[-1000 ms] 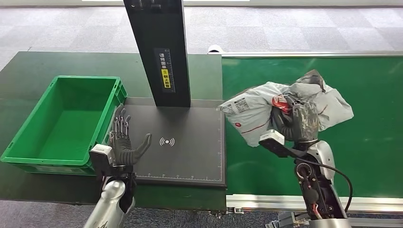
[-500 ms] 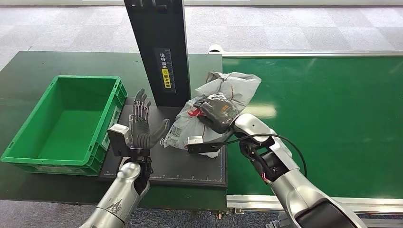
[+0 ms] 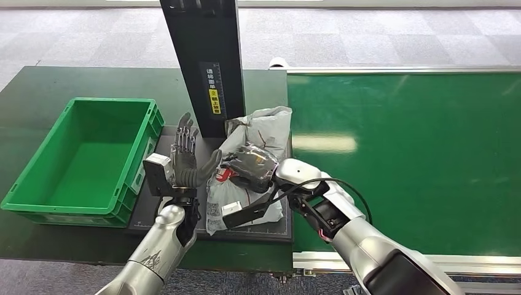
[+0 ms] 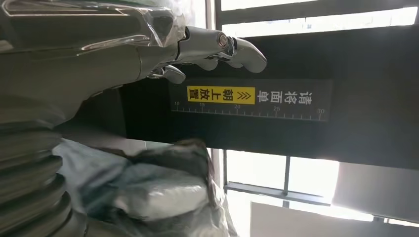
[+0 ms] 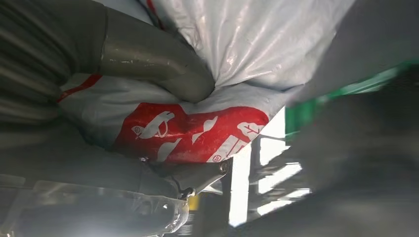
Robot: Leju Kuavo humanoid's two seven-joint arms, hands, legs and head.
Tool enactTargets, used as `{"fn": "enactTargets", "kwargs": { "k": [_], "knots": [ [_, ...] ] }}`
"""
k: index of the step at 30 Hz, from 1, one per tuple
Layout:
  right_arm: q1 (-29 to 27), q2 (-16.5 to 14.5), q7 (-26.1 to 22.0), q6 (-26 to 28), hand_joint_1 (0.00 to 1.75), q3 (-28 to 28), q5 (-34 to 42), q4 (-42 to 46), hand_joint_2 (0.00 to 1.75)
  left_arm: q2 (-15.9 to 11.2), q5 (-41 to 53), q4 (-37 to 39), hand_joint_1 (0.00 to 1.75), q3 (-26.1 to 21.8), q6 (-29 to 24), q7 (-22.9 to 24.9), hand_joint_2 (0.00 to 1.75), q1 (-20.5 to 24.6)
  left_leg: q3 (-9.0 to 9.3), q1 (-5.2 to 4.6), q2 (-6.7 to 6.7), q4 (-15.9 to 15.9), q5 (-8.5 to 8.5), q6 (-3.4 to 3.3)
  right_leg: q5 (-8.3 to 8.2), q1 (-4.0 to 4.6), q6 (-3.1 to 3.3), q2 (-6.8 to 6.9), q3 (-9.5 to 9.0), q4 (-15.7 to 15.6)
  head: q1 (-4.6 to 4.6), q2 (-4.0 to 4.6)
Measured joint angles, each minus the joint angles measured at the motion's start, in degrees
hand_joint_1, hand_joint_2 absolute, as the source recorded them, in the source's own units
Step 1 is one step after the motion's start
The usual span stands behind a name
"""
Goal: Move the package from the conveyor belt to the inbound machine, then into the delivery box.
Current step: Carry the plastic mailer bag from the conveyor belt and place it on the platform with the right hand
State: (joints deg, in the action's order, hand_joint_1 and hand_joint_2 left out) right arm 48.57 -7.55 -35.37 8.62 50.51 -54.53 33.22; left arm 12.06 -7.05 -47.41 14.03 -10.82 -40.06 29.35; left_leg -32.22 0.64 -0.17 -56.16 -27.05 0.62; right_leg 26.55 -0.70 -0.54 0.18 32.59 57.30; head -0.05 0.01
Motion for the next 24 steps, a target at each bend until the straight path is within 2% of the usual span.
{"fn": "enactTargets", "kwargs": {
  "k": [1, 4, 5, 13, 17, 24],
  "knots": [
    [-0.2, -0.5, 0.3, 0.1, 1.58, 0.7, 0.4, -0.1, 1.75, 0.2, -0.1, 0.3, 0.00, 0.1, -0.1, 0.0, 1.75, 0.2, 0.00, 0.01, -0.01, 0.0, 0.00, 0.00, 0.00, 0.01, 0.00, 0.00, 0.01, 0.0, 0.00, -0.01],
    [-0.5, -1.8, 3.4, 0.2, 0.49, 2.5, 2.0, -0.7, 1.75, 0.5, -0.5, 1.2, 0.00, 0.3, -0.6, 0.0, 1.75, 0.8, -0.01, 0.03, -0.01, 0.0, 0.00, 0.00, 0.00, 0.03, 0.00, 0.00, 0.05, 0.0, 0.01, 0.01],
    [-0.5, -2.1, 4.4, 0.2, 0.30, 2.9, 2.8, -1.0, 1.75, 0.5, -0.7, 1.4, 0.00, 0.4, -0.6, 0.0, 1.75, 1.0, -0.01, 0.03, -0.01, 0.0, 0.00, 0.00, 0.00, 0.03, 0.00, 0.00, 0.05, 0.0, 0.01, 0.01],
    [-0.2, -2.3, 4.8, 0.3, 0.30, 3.7, 6.0, -3.2, 1.75, 0.4, -1.3, 2.3, 0.00, 0.8, -0.6, 0.0, 1.75, 1.4, -0.01, -0.01, 0.02, 0.0, 0.00, 0.00, 0.00, -0.01, 0.00, 0.00, 0.01, 0.0, -0.01, 0.01],
    [-0.2, -2.3, 4.8, 0.3, 0.02, 4.0, 6.2, -3.7, 1.75, 0.4, -1.3, 2.5, 0.00, 0.9, -0.6, 0.0, 1.75, 1.4, -0.01, -0.01, 0.02, 0.0, 0.00, 0.00, 0.00, -0.01, 0.00, 0.00, 0.02, 0.0, -0.01, 0.01],
    [-0.2, -1.7, 4.7, 1.5, 0.00, 3.4, 9.6, -4.2, 1.75, 0.4, -1.3, 3.3, 0.00, 1.0, -0.5, 0.0, 1.75, 1.8, -0.01, 0.00, 0.01, 0.0, 0.00, 0.00, 0.00, 0.00, 0.00, 0.00, 0.03, 0.0, -0.01, 0.01]
  ]
}}
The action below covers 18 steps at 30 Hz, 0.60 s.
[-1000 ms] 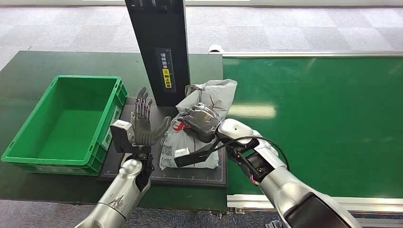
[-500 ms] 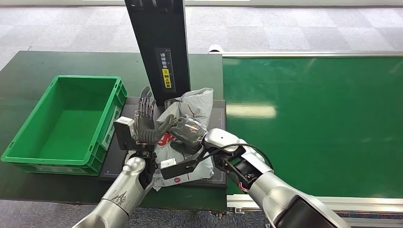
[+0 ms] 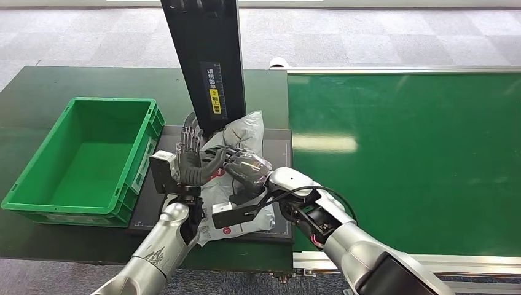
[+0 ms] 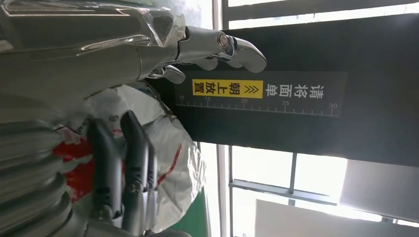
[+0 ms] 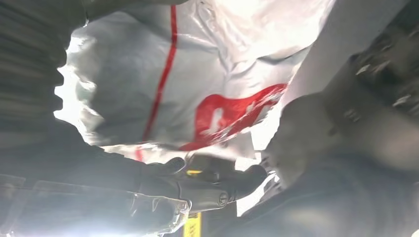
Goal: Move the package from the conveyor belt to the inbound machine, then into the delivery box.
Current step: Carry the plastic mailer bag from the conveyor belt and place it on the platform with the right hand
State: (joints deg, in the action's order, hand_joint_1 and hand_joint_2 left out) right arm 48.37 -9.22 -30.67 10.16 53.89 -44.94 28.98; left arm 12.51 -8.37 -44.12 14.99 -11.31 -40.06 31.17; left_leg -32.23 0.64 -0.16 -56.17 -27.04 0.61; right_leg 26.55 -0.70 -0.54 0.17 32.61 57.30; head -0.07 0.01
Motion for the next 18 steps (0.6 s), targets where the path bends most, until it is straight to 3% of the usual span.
{"fn": "enactTargets", "kwargs": {
  "k": [5, 11, 18],
  "knots": [
    [-0.5, 1.5, -0.5, 2.8, 0.00, -1.6, 2.0, 0.0, 1.75, 0.0, 0.0, 0.1, 0.00, 0.0, -0.1, 0.0, 1.75, -0.1, 0.00, -0.01, 0.02, 0.0, 0.00, 0.00, 0.00, -0.01, 0.00, 0.01, -0.02, 0.0, 0.00, -0.01],
    [-3.8, 3.3, -6.5, 6.7, 0.00, -6.3, 9.8, 4.3, 1.75, -0.1, 0.0, 0.1, 0.00, 0.0, -0.3, 0.0, 1.75, -0.2, -0.01, 0.00, 0.02, 0.0, 0.00, 0.00, 0.00, 0.00, 0.00, 0.00, 0.00, 0.0, 0.01, -0.01],
    [-12.8, 5.9, -9.1, -1.3, 0.00, -16.8, 29.8, 22.2, 1.75, -0.3, -0.3, 0.1, 0.00, 0.0, -1.1, 0.0, 1.75, -0.3, -0.02, 0.00, 0.03, 0.0, -0.01, 0.00, 0.00, 0.00, 0.00, 0.01, 0.00, 0.0, 0.00, 0.01]
  ]
}}
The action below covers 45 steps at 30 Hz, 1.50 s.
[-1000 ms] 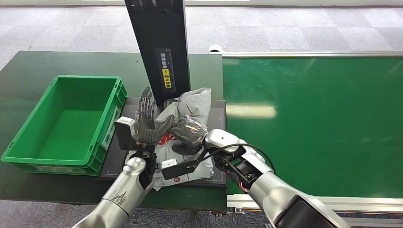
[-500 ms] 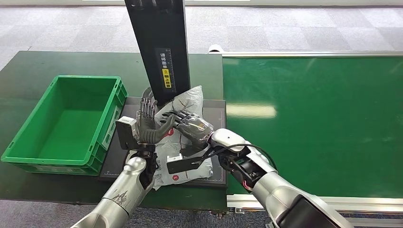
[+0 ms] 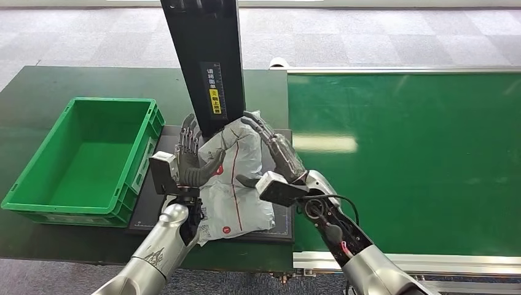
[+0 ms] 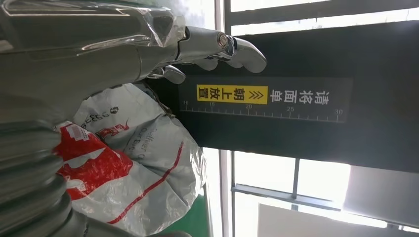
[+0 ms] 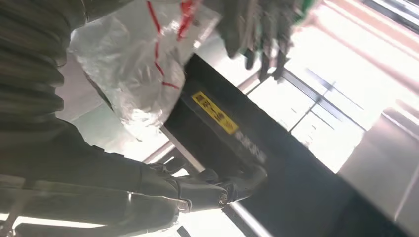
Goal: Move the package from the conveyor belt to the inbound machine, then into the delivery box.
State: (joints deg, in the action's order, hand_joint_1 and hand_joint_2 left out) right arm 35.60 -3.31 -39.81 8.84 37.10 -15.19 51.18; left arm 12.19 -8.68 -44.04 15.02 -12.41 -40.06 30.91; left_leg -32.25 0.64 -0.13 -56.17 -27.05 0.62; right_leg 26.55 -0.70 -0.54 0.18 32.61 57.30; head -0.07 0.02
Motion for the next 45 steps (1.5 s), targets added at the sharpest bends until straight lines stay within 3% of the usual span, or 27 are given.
{"fn": "enactTargets", "kwargs": {
  "k": [2, 6, 9, 13, 19, 27, 35, 42, 45],
  "knots": [
    [-2.4, 0.7, 0.0, -2.1, 0.00, -3.1, 3.9, 4.8, 1.75, -0.2, -0.3, 0.0, 0.00, 0.0, -0.1, 0.0, 1.75, -0.1, 0.00, 0.00, 0.00, 0.0, 0.00, 0.00, 0.00, 0.00, 0.00, 0.00, -0.01, 0.0, 0.00, -0.01],
    [-6.6, 1.6, -0.1, -6.0, 0.00, -9.1, 11.7, 11.8, 0.00, -0.6, -0.7, -0.1, 0.00, 0.0, -0.3, 0.0, 1.75, -0.5, 0.00, -0.01, 0.00, 0.0, 0.00, 0.00, 0.00, -0.01, 0.00, 0.00, -0.01, 0.0, 0.00, 0.00],
    [-9.6, 1.8, -0.1, -8.7, 0.00, -13.5, 17.0, 15.5, 0.00, -0.8, -0.8, -0.3, 0.00, 0.0, -0.4, 0.0, 1.75, -1.2, -0.01, -0.01, 0.01, 0.0, 0.00, 0.00, 0.00, -0.01, 0.00, 0.01, -0.01, 0.0, 0.01, -0.01],
    [-12.1, 2.0, 0.0, -10.3, 0.00, -17.3, 19.7, 18.0, 1.75, -0.9, -0.8, -0.7, 0.00, 0.0, -0.7, 0.0, 1.75, -1.9, -0.01, 0.00, -0.03, 0.0, -0.01, 0.00, 0.00, 0.00, 0.00, 0.00, 0.01, 0.0, 0.01, -0.01],
    [-15.6, 2.0, 1.0, -14.0, 0.00, -25.1, 28.4, 16.6, 1.75, -1.6, -2.5, -1.9, 0.00, -0.1, 1.5, 0.2, 1.75, -3.2, -0.03, 0.00, 0.05, 0.0, -0.01, 0.00, 0.00, -0.01, 0.00, 0.06, -0.02, 0.0, 0.01, -0.02],
    [-19.9, 1.7, 5.0, -7.8, 0.00, -33.6, 23.3, 12.2, 1.75, -2.9, -2.3, -4.6, 0.00, -0.1, 5.7, 1.1, 1.75, -5.9, -0.06, -0.01, 0.04, 0.0, -0.02, -0.01, 0.00, -0.01, 0.00, 0.06, 0.02, 0.0, 0.01, -0.01],
    [-20.6, 0.5, 7.4, -7.6, 0.00, -36.2, 21.9, 7.3, 1.75, -3.3, 0.6, -7.0, 0.00, 0.1, 6.3, 1.0, 1.75, -6.9, -0.06, 0.00, 0.04, 0.0, -0.01, -0.01, 0.00, 0.00, 0.00, 0.05, 0.02, 0.0, 0.01, -0.01],
    [-20.5, -0.8, 6.4, -10.2, 0.00, -36.2, 19.4, 3.8, 1.75, -4.0, 12.2, -10.4, 0.00, 4.3, 3.6, 1.5, 1.75, -7.8, -0.08, -0.01, 0.04, 0.0, -0.02, -0.01, 0.01, -0.01, 0.00, 0.05, 0.03, 0.0, 0.01, -0.01],
    [-20.5, -1.0, 6.5, -11.1, 0.00, -36.1, 18.1, 3.2, 1.75, -4.4, 17.7, -10.6, 0.00, 6.0, 1.5, 4.5, 1.75, -7.9, -0.08, -0.01, 0.05, 0.0, -0.02, -0.01, 0.01, -0.01, 0.00, 0.05, 0.03, 0.0, 0.01, -0.01]
  ]
}}
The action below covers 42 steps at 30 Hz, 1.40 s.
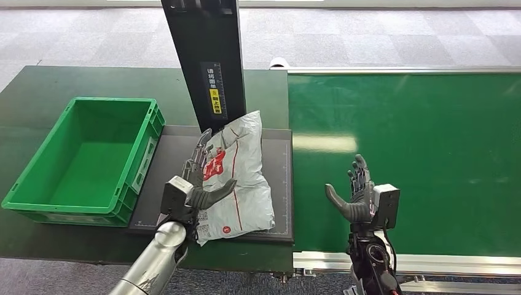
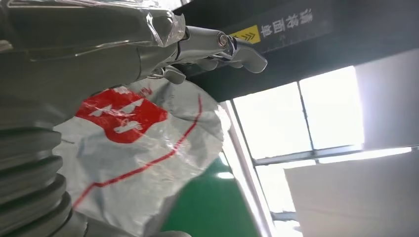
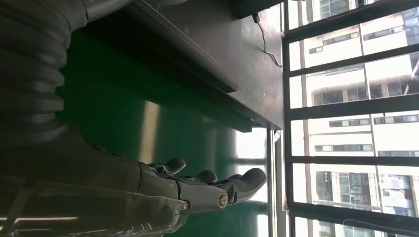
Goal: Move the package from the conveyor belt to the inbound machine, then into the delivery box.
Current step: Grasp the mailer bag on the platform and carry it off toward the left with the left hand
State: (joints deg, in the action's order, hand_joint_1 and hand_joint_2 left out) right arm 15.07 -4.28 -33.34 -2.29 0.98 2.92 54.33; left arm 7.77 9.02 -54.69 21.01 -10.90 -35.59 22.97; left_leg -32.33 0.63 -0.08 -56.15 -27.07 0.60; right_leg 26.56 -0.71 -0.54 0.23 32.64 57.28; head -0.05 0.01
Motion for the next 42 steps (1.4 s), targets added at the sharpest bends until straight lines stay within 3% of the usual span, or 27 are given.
{"fn": "enactTargets", "kwargs": {
  "k": [4, 12, 18, 25, 30, 39, 41, 42],
  "knots": [
    [0.2, -0.1, 0.4, -2.7, 0.00, 1.1, -4.1, -0.6, 1.75, -0.5, 12.4, 1.5, 0.00, 3.1, -2.1, 4.8, 1.75, 0.1, 0.01, 0.00, -0.03, 0.0, 0.00, 0.00, 0.00, 0.00, 0.00, -0.01, 0.00, 0.0, 0.00, 0.01],
    [1.5, -0.4, 0.3, -5.4, 0.00, 2.8, -9.7, -2.1, 1.75, -0.6, 27.6, 8.2, 0.00, 6.7, 5.5, 13.1, 1.75, 2.4, 0.04, 0.00, 0.01, 0.0, 0.00, 0.00, 0.00, 0.00, 0.00, 0.02, -0.08, 0.0, 0.01, 0.00],
    [1.7, -0.6, -0.6, -5.8, 0.00, 2.8, -10.3, -2.8, 1.75, -0.4, 30.0, 11.6, 0.00, 7.5, 6.2, 14.9, 1.75, 4.5, 0.23, 0.00, 0.02, 0.0, 0.00, 0.00, 0.00, -0.01, 0.00, 0.05, -0.29, 0.0, -0.01, 0.01],
    [1.0, -0.9, -5.4, -7.3, 0.00, 2.9, -12.2, 0.5, 1.75, 0.2, 33.0, 15.2, 0.00, 7.7, 7.1, 17.0, 1.75, 6.9, 0.65, 0.00, 0.03, 0.0, 0.00, -0.01, 0.01, -0.01, 0.00, 0.07, -0.73, 0.0, -0.01, 0.00],
    [0.2, -1.1, -5.4, -7.8, 0.00, 3.0, -12.2, 4.3, 1.75, 0.4, 32.7, 16.3, 0.10, 7.5, 7.3, 16.7, 1.75, 7.5, 0.81, 0.00, 0.02, 0.0, 0.02, -0.02, 0.01, -0.01, 0.00, 0.06, -0.88, 0.0, -0.01, 0.00],
    [-0.5, -1.4, -5.4, -8.1, 0.00, 3.0, -12.2, 6.5, 1.75, 0.6, 31.8, 16.7, 0.10, 6.8, 6.7, 16.1, 1.75, 7.3, 0.83, 0.00, 0.02, 0.0, 0.03, -0.02, 0.00, -0.01, 0.00, 0.06, -0.89, 0.0, -0.01, -0.01],
    [-0.5, -1.4, -5.4, -8.1, 0.00, 3.0, -12.2, 6.7, 1.75, 0.6, 31.8, 16.8, 0.32, 6.8, 6.7, 16.1, 1.75, 7.3, 0.83, 0.00, 0.02, 0.0, 0.03, -0.02, 0.00, -0.01, 0.00, 0.06, -0.89, 0.0, -0.01, 0.01],
    [-0.5, -1.4, -5.4, -8.1, 0.00, 3.0, -12.2, 6.8, 1.75, 0.6, 31.8, 16.8, 0.63, 6.8, 6.7, 16.1, 1.75, 7.3, 0.83, 0.00, 0.02, 0.0, 0.03, -0.02, 0.00, -0.01, 0.00, 0.06, -0.89, 0.0, -0.01, 0.01]
  ]
}}
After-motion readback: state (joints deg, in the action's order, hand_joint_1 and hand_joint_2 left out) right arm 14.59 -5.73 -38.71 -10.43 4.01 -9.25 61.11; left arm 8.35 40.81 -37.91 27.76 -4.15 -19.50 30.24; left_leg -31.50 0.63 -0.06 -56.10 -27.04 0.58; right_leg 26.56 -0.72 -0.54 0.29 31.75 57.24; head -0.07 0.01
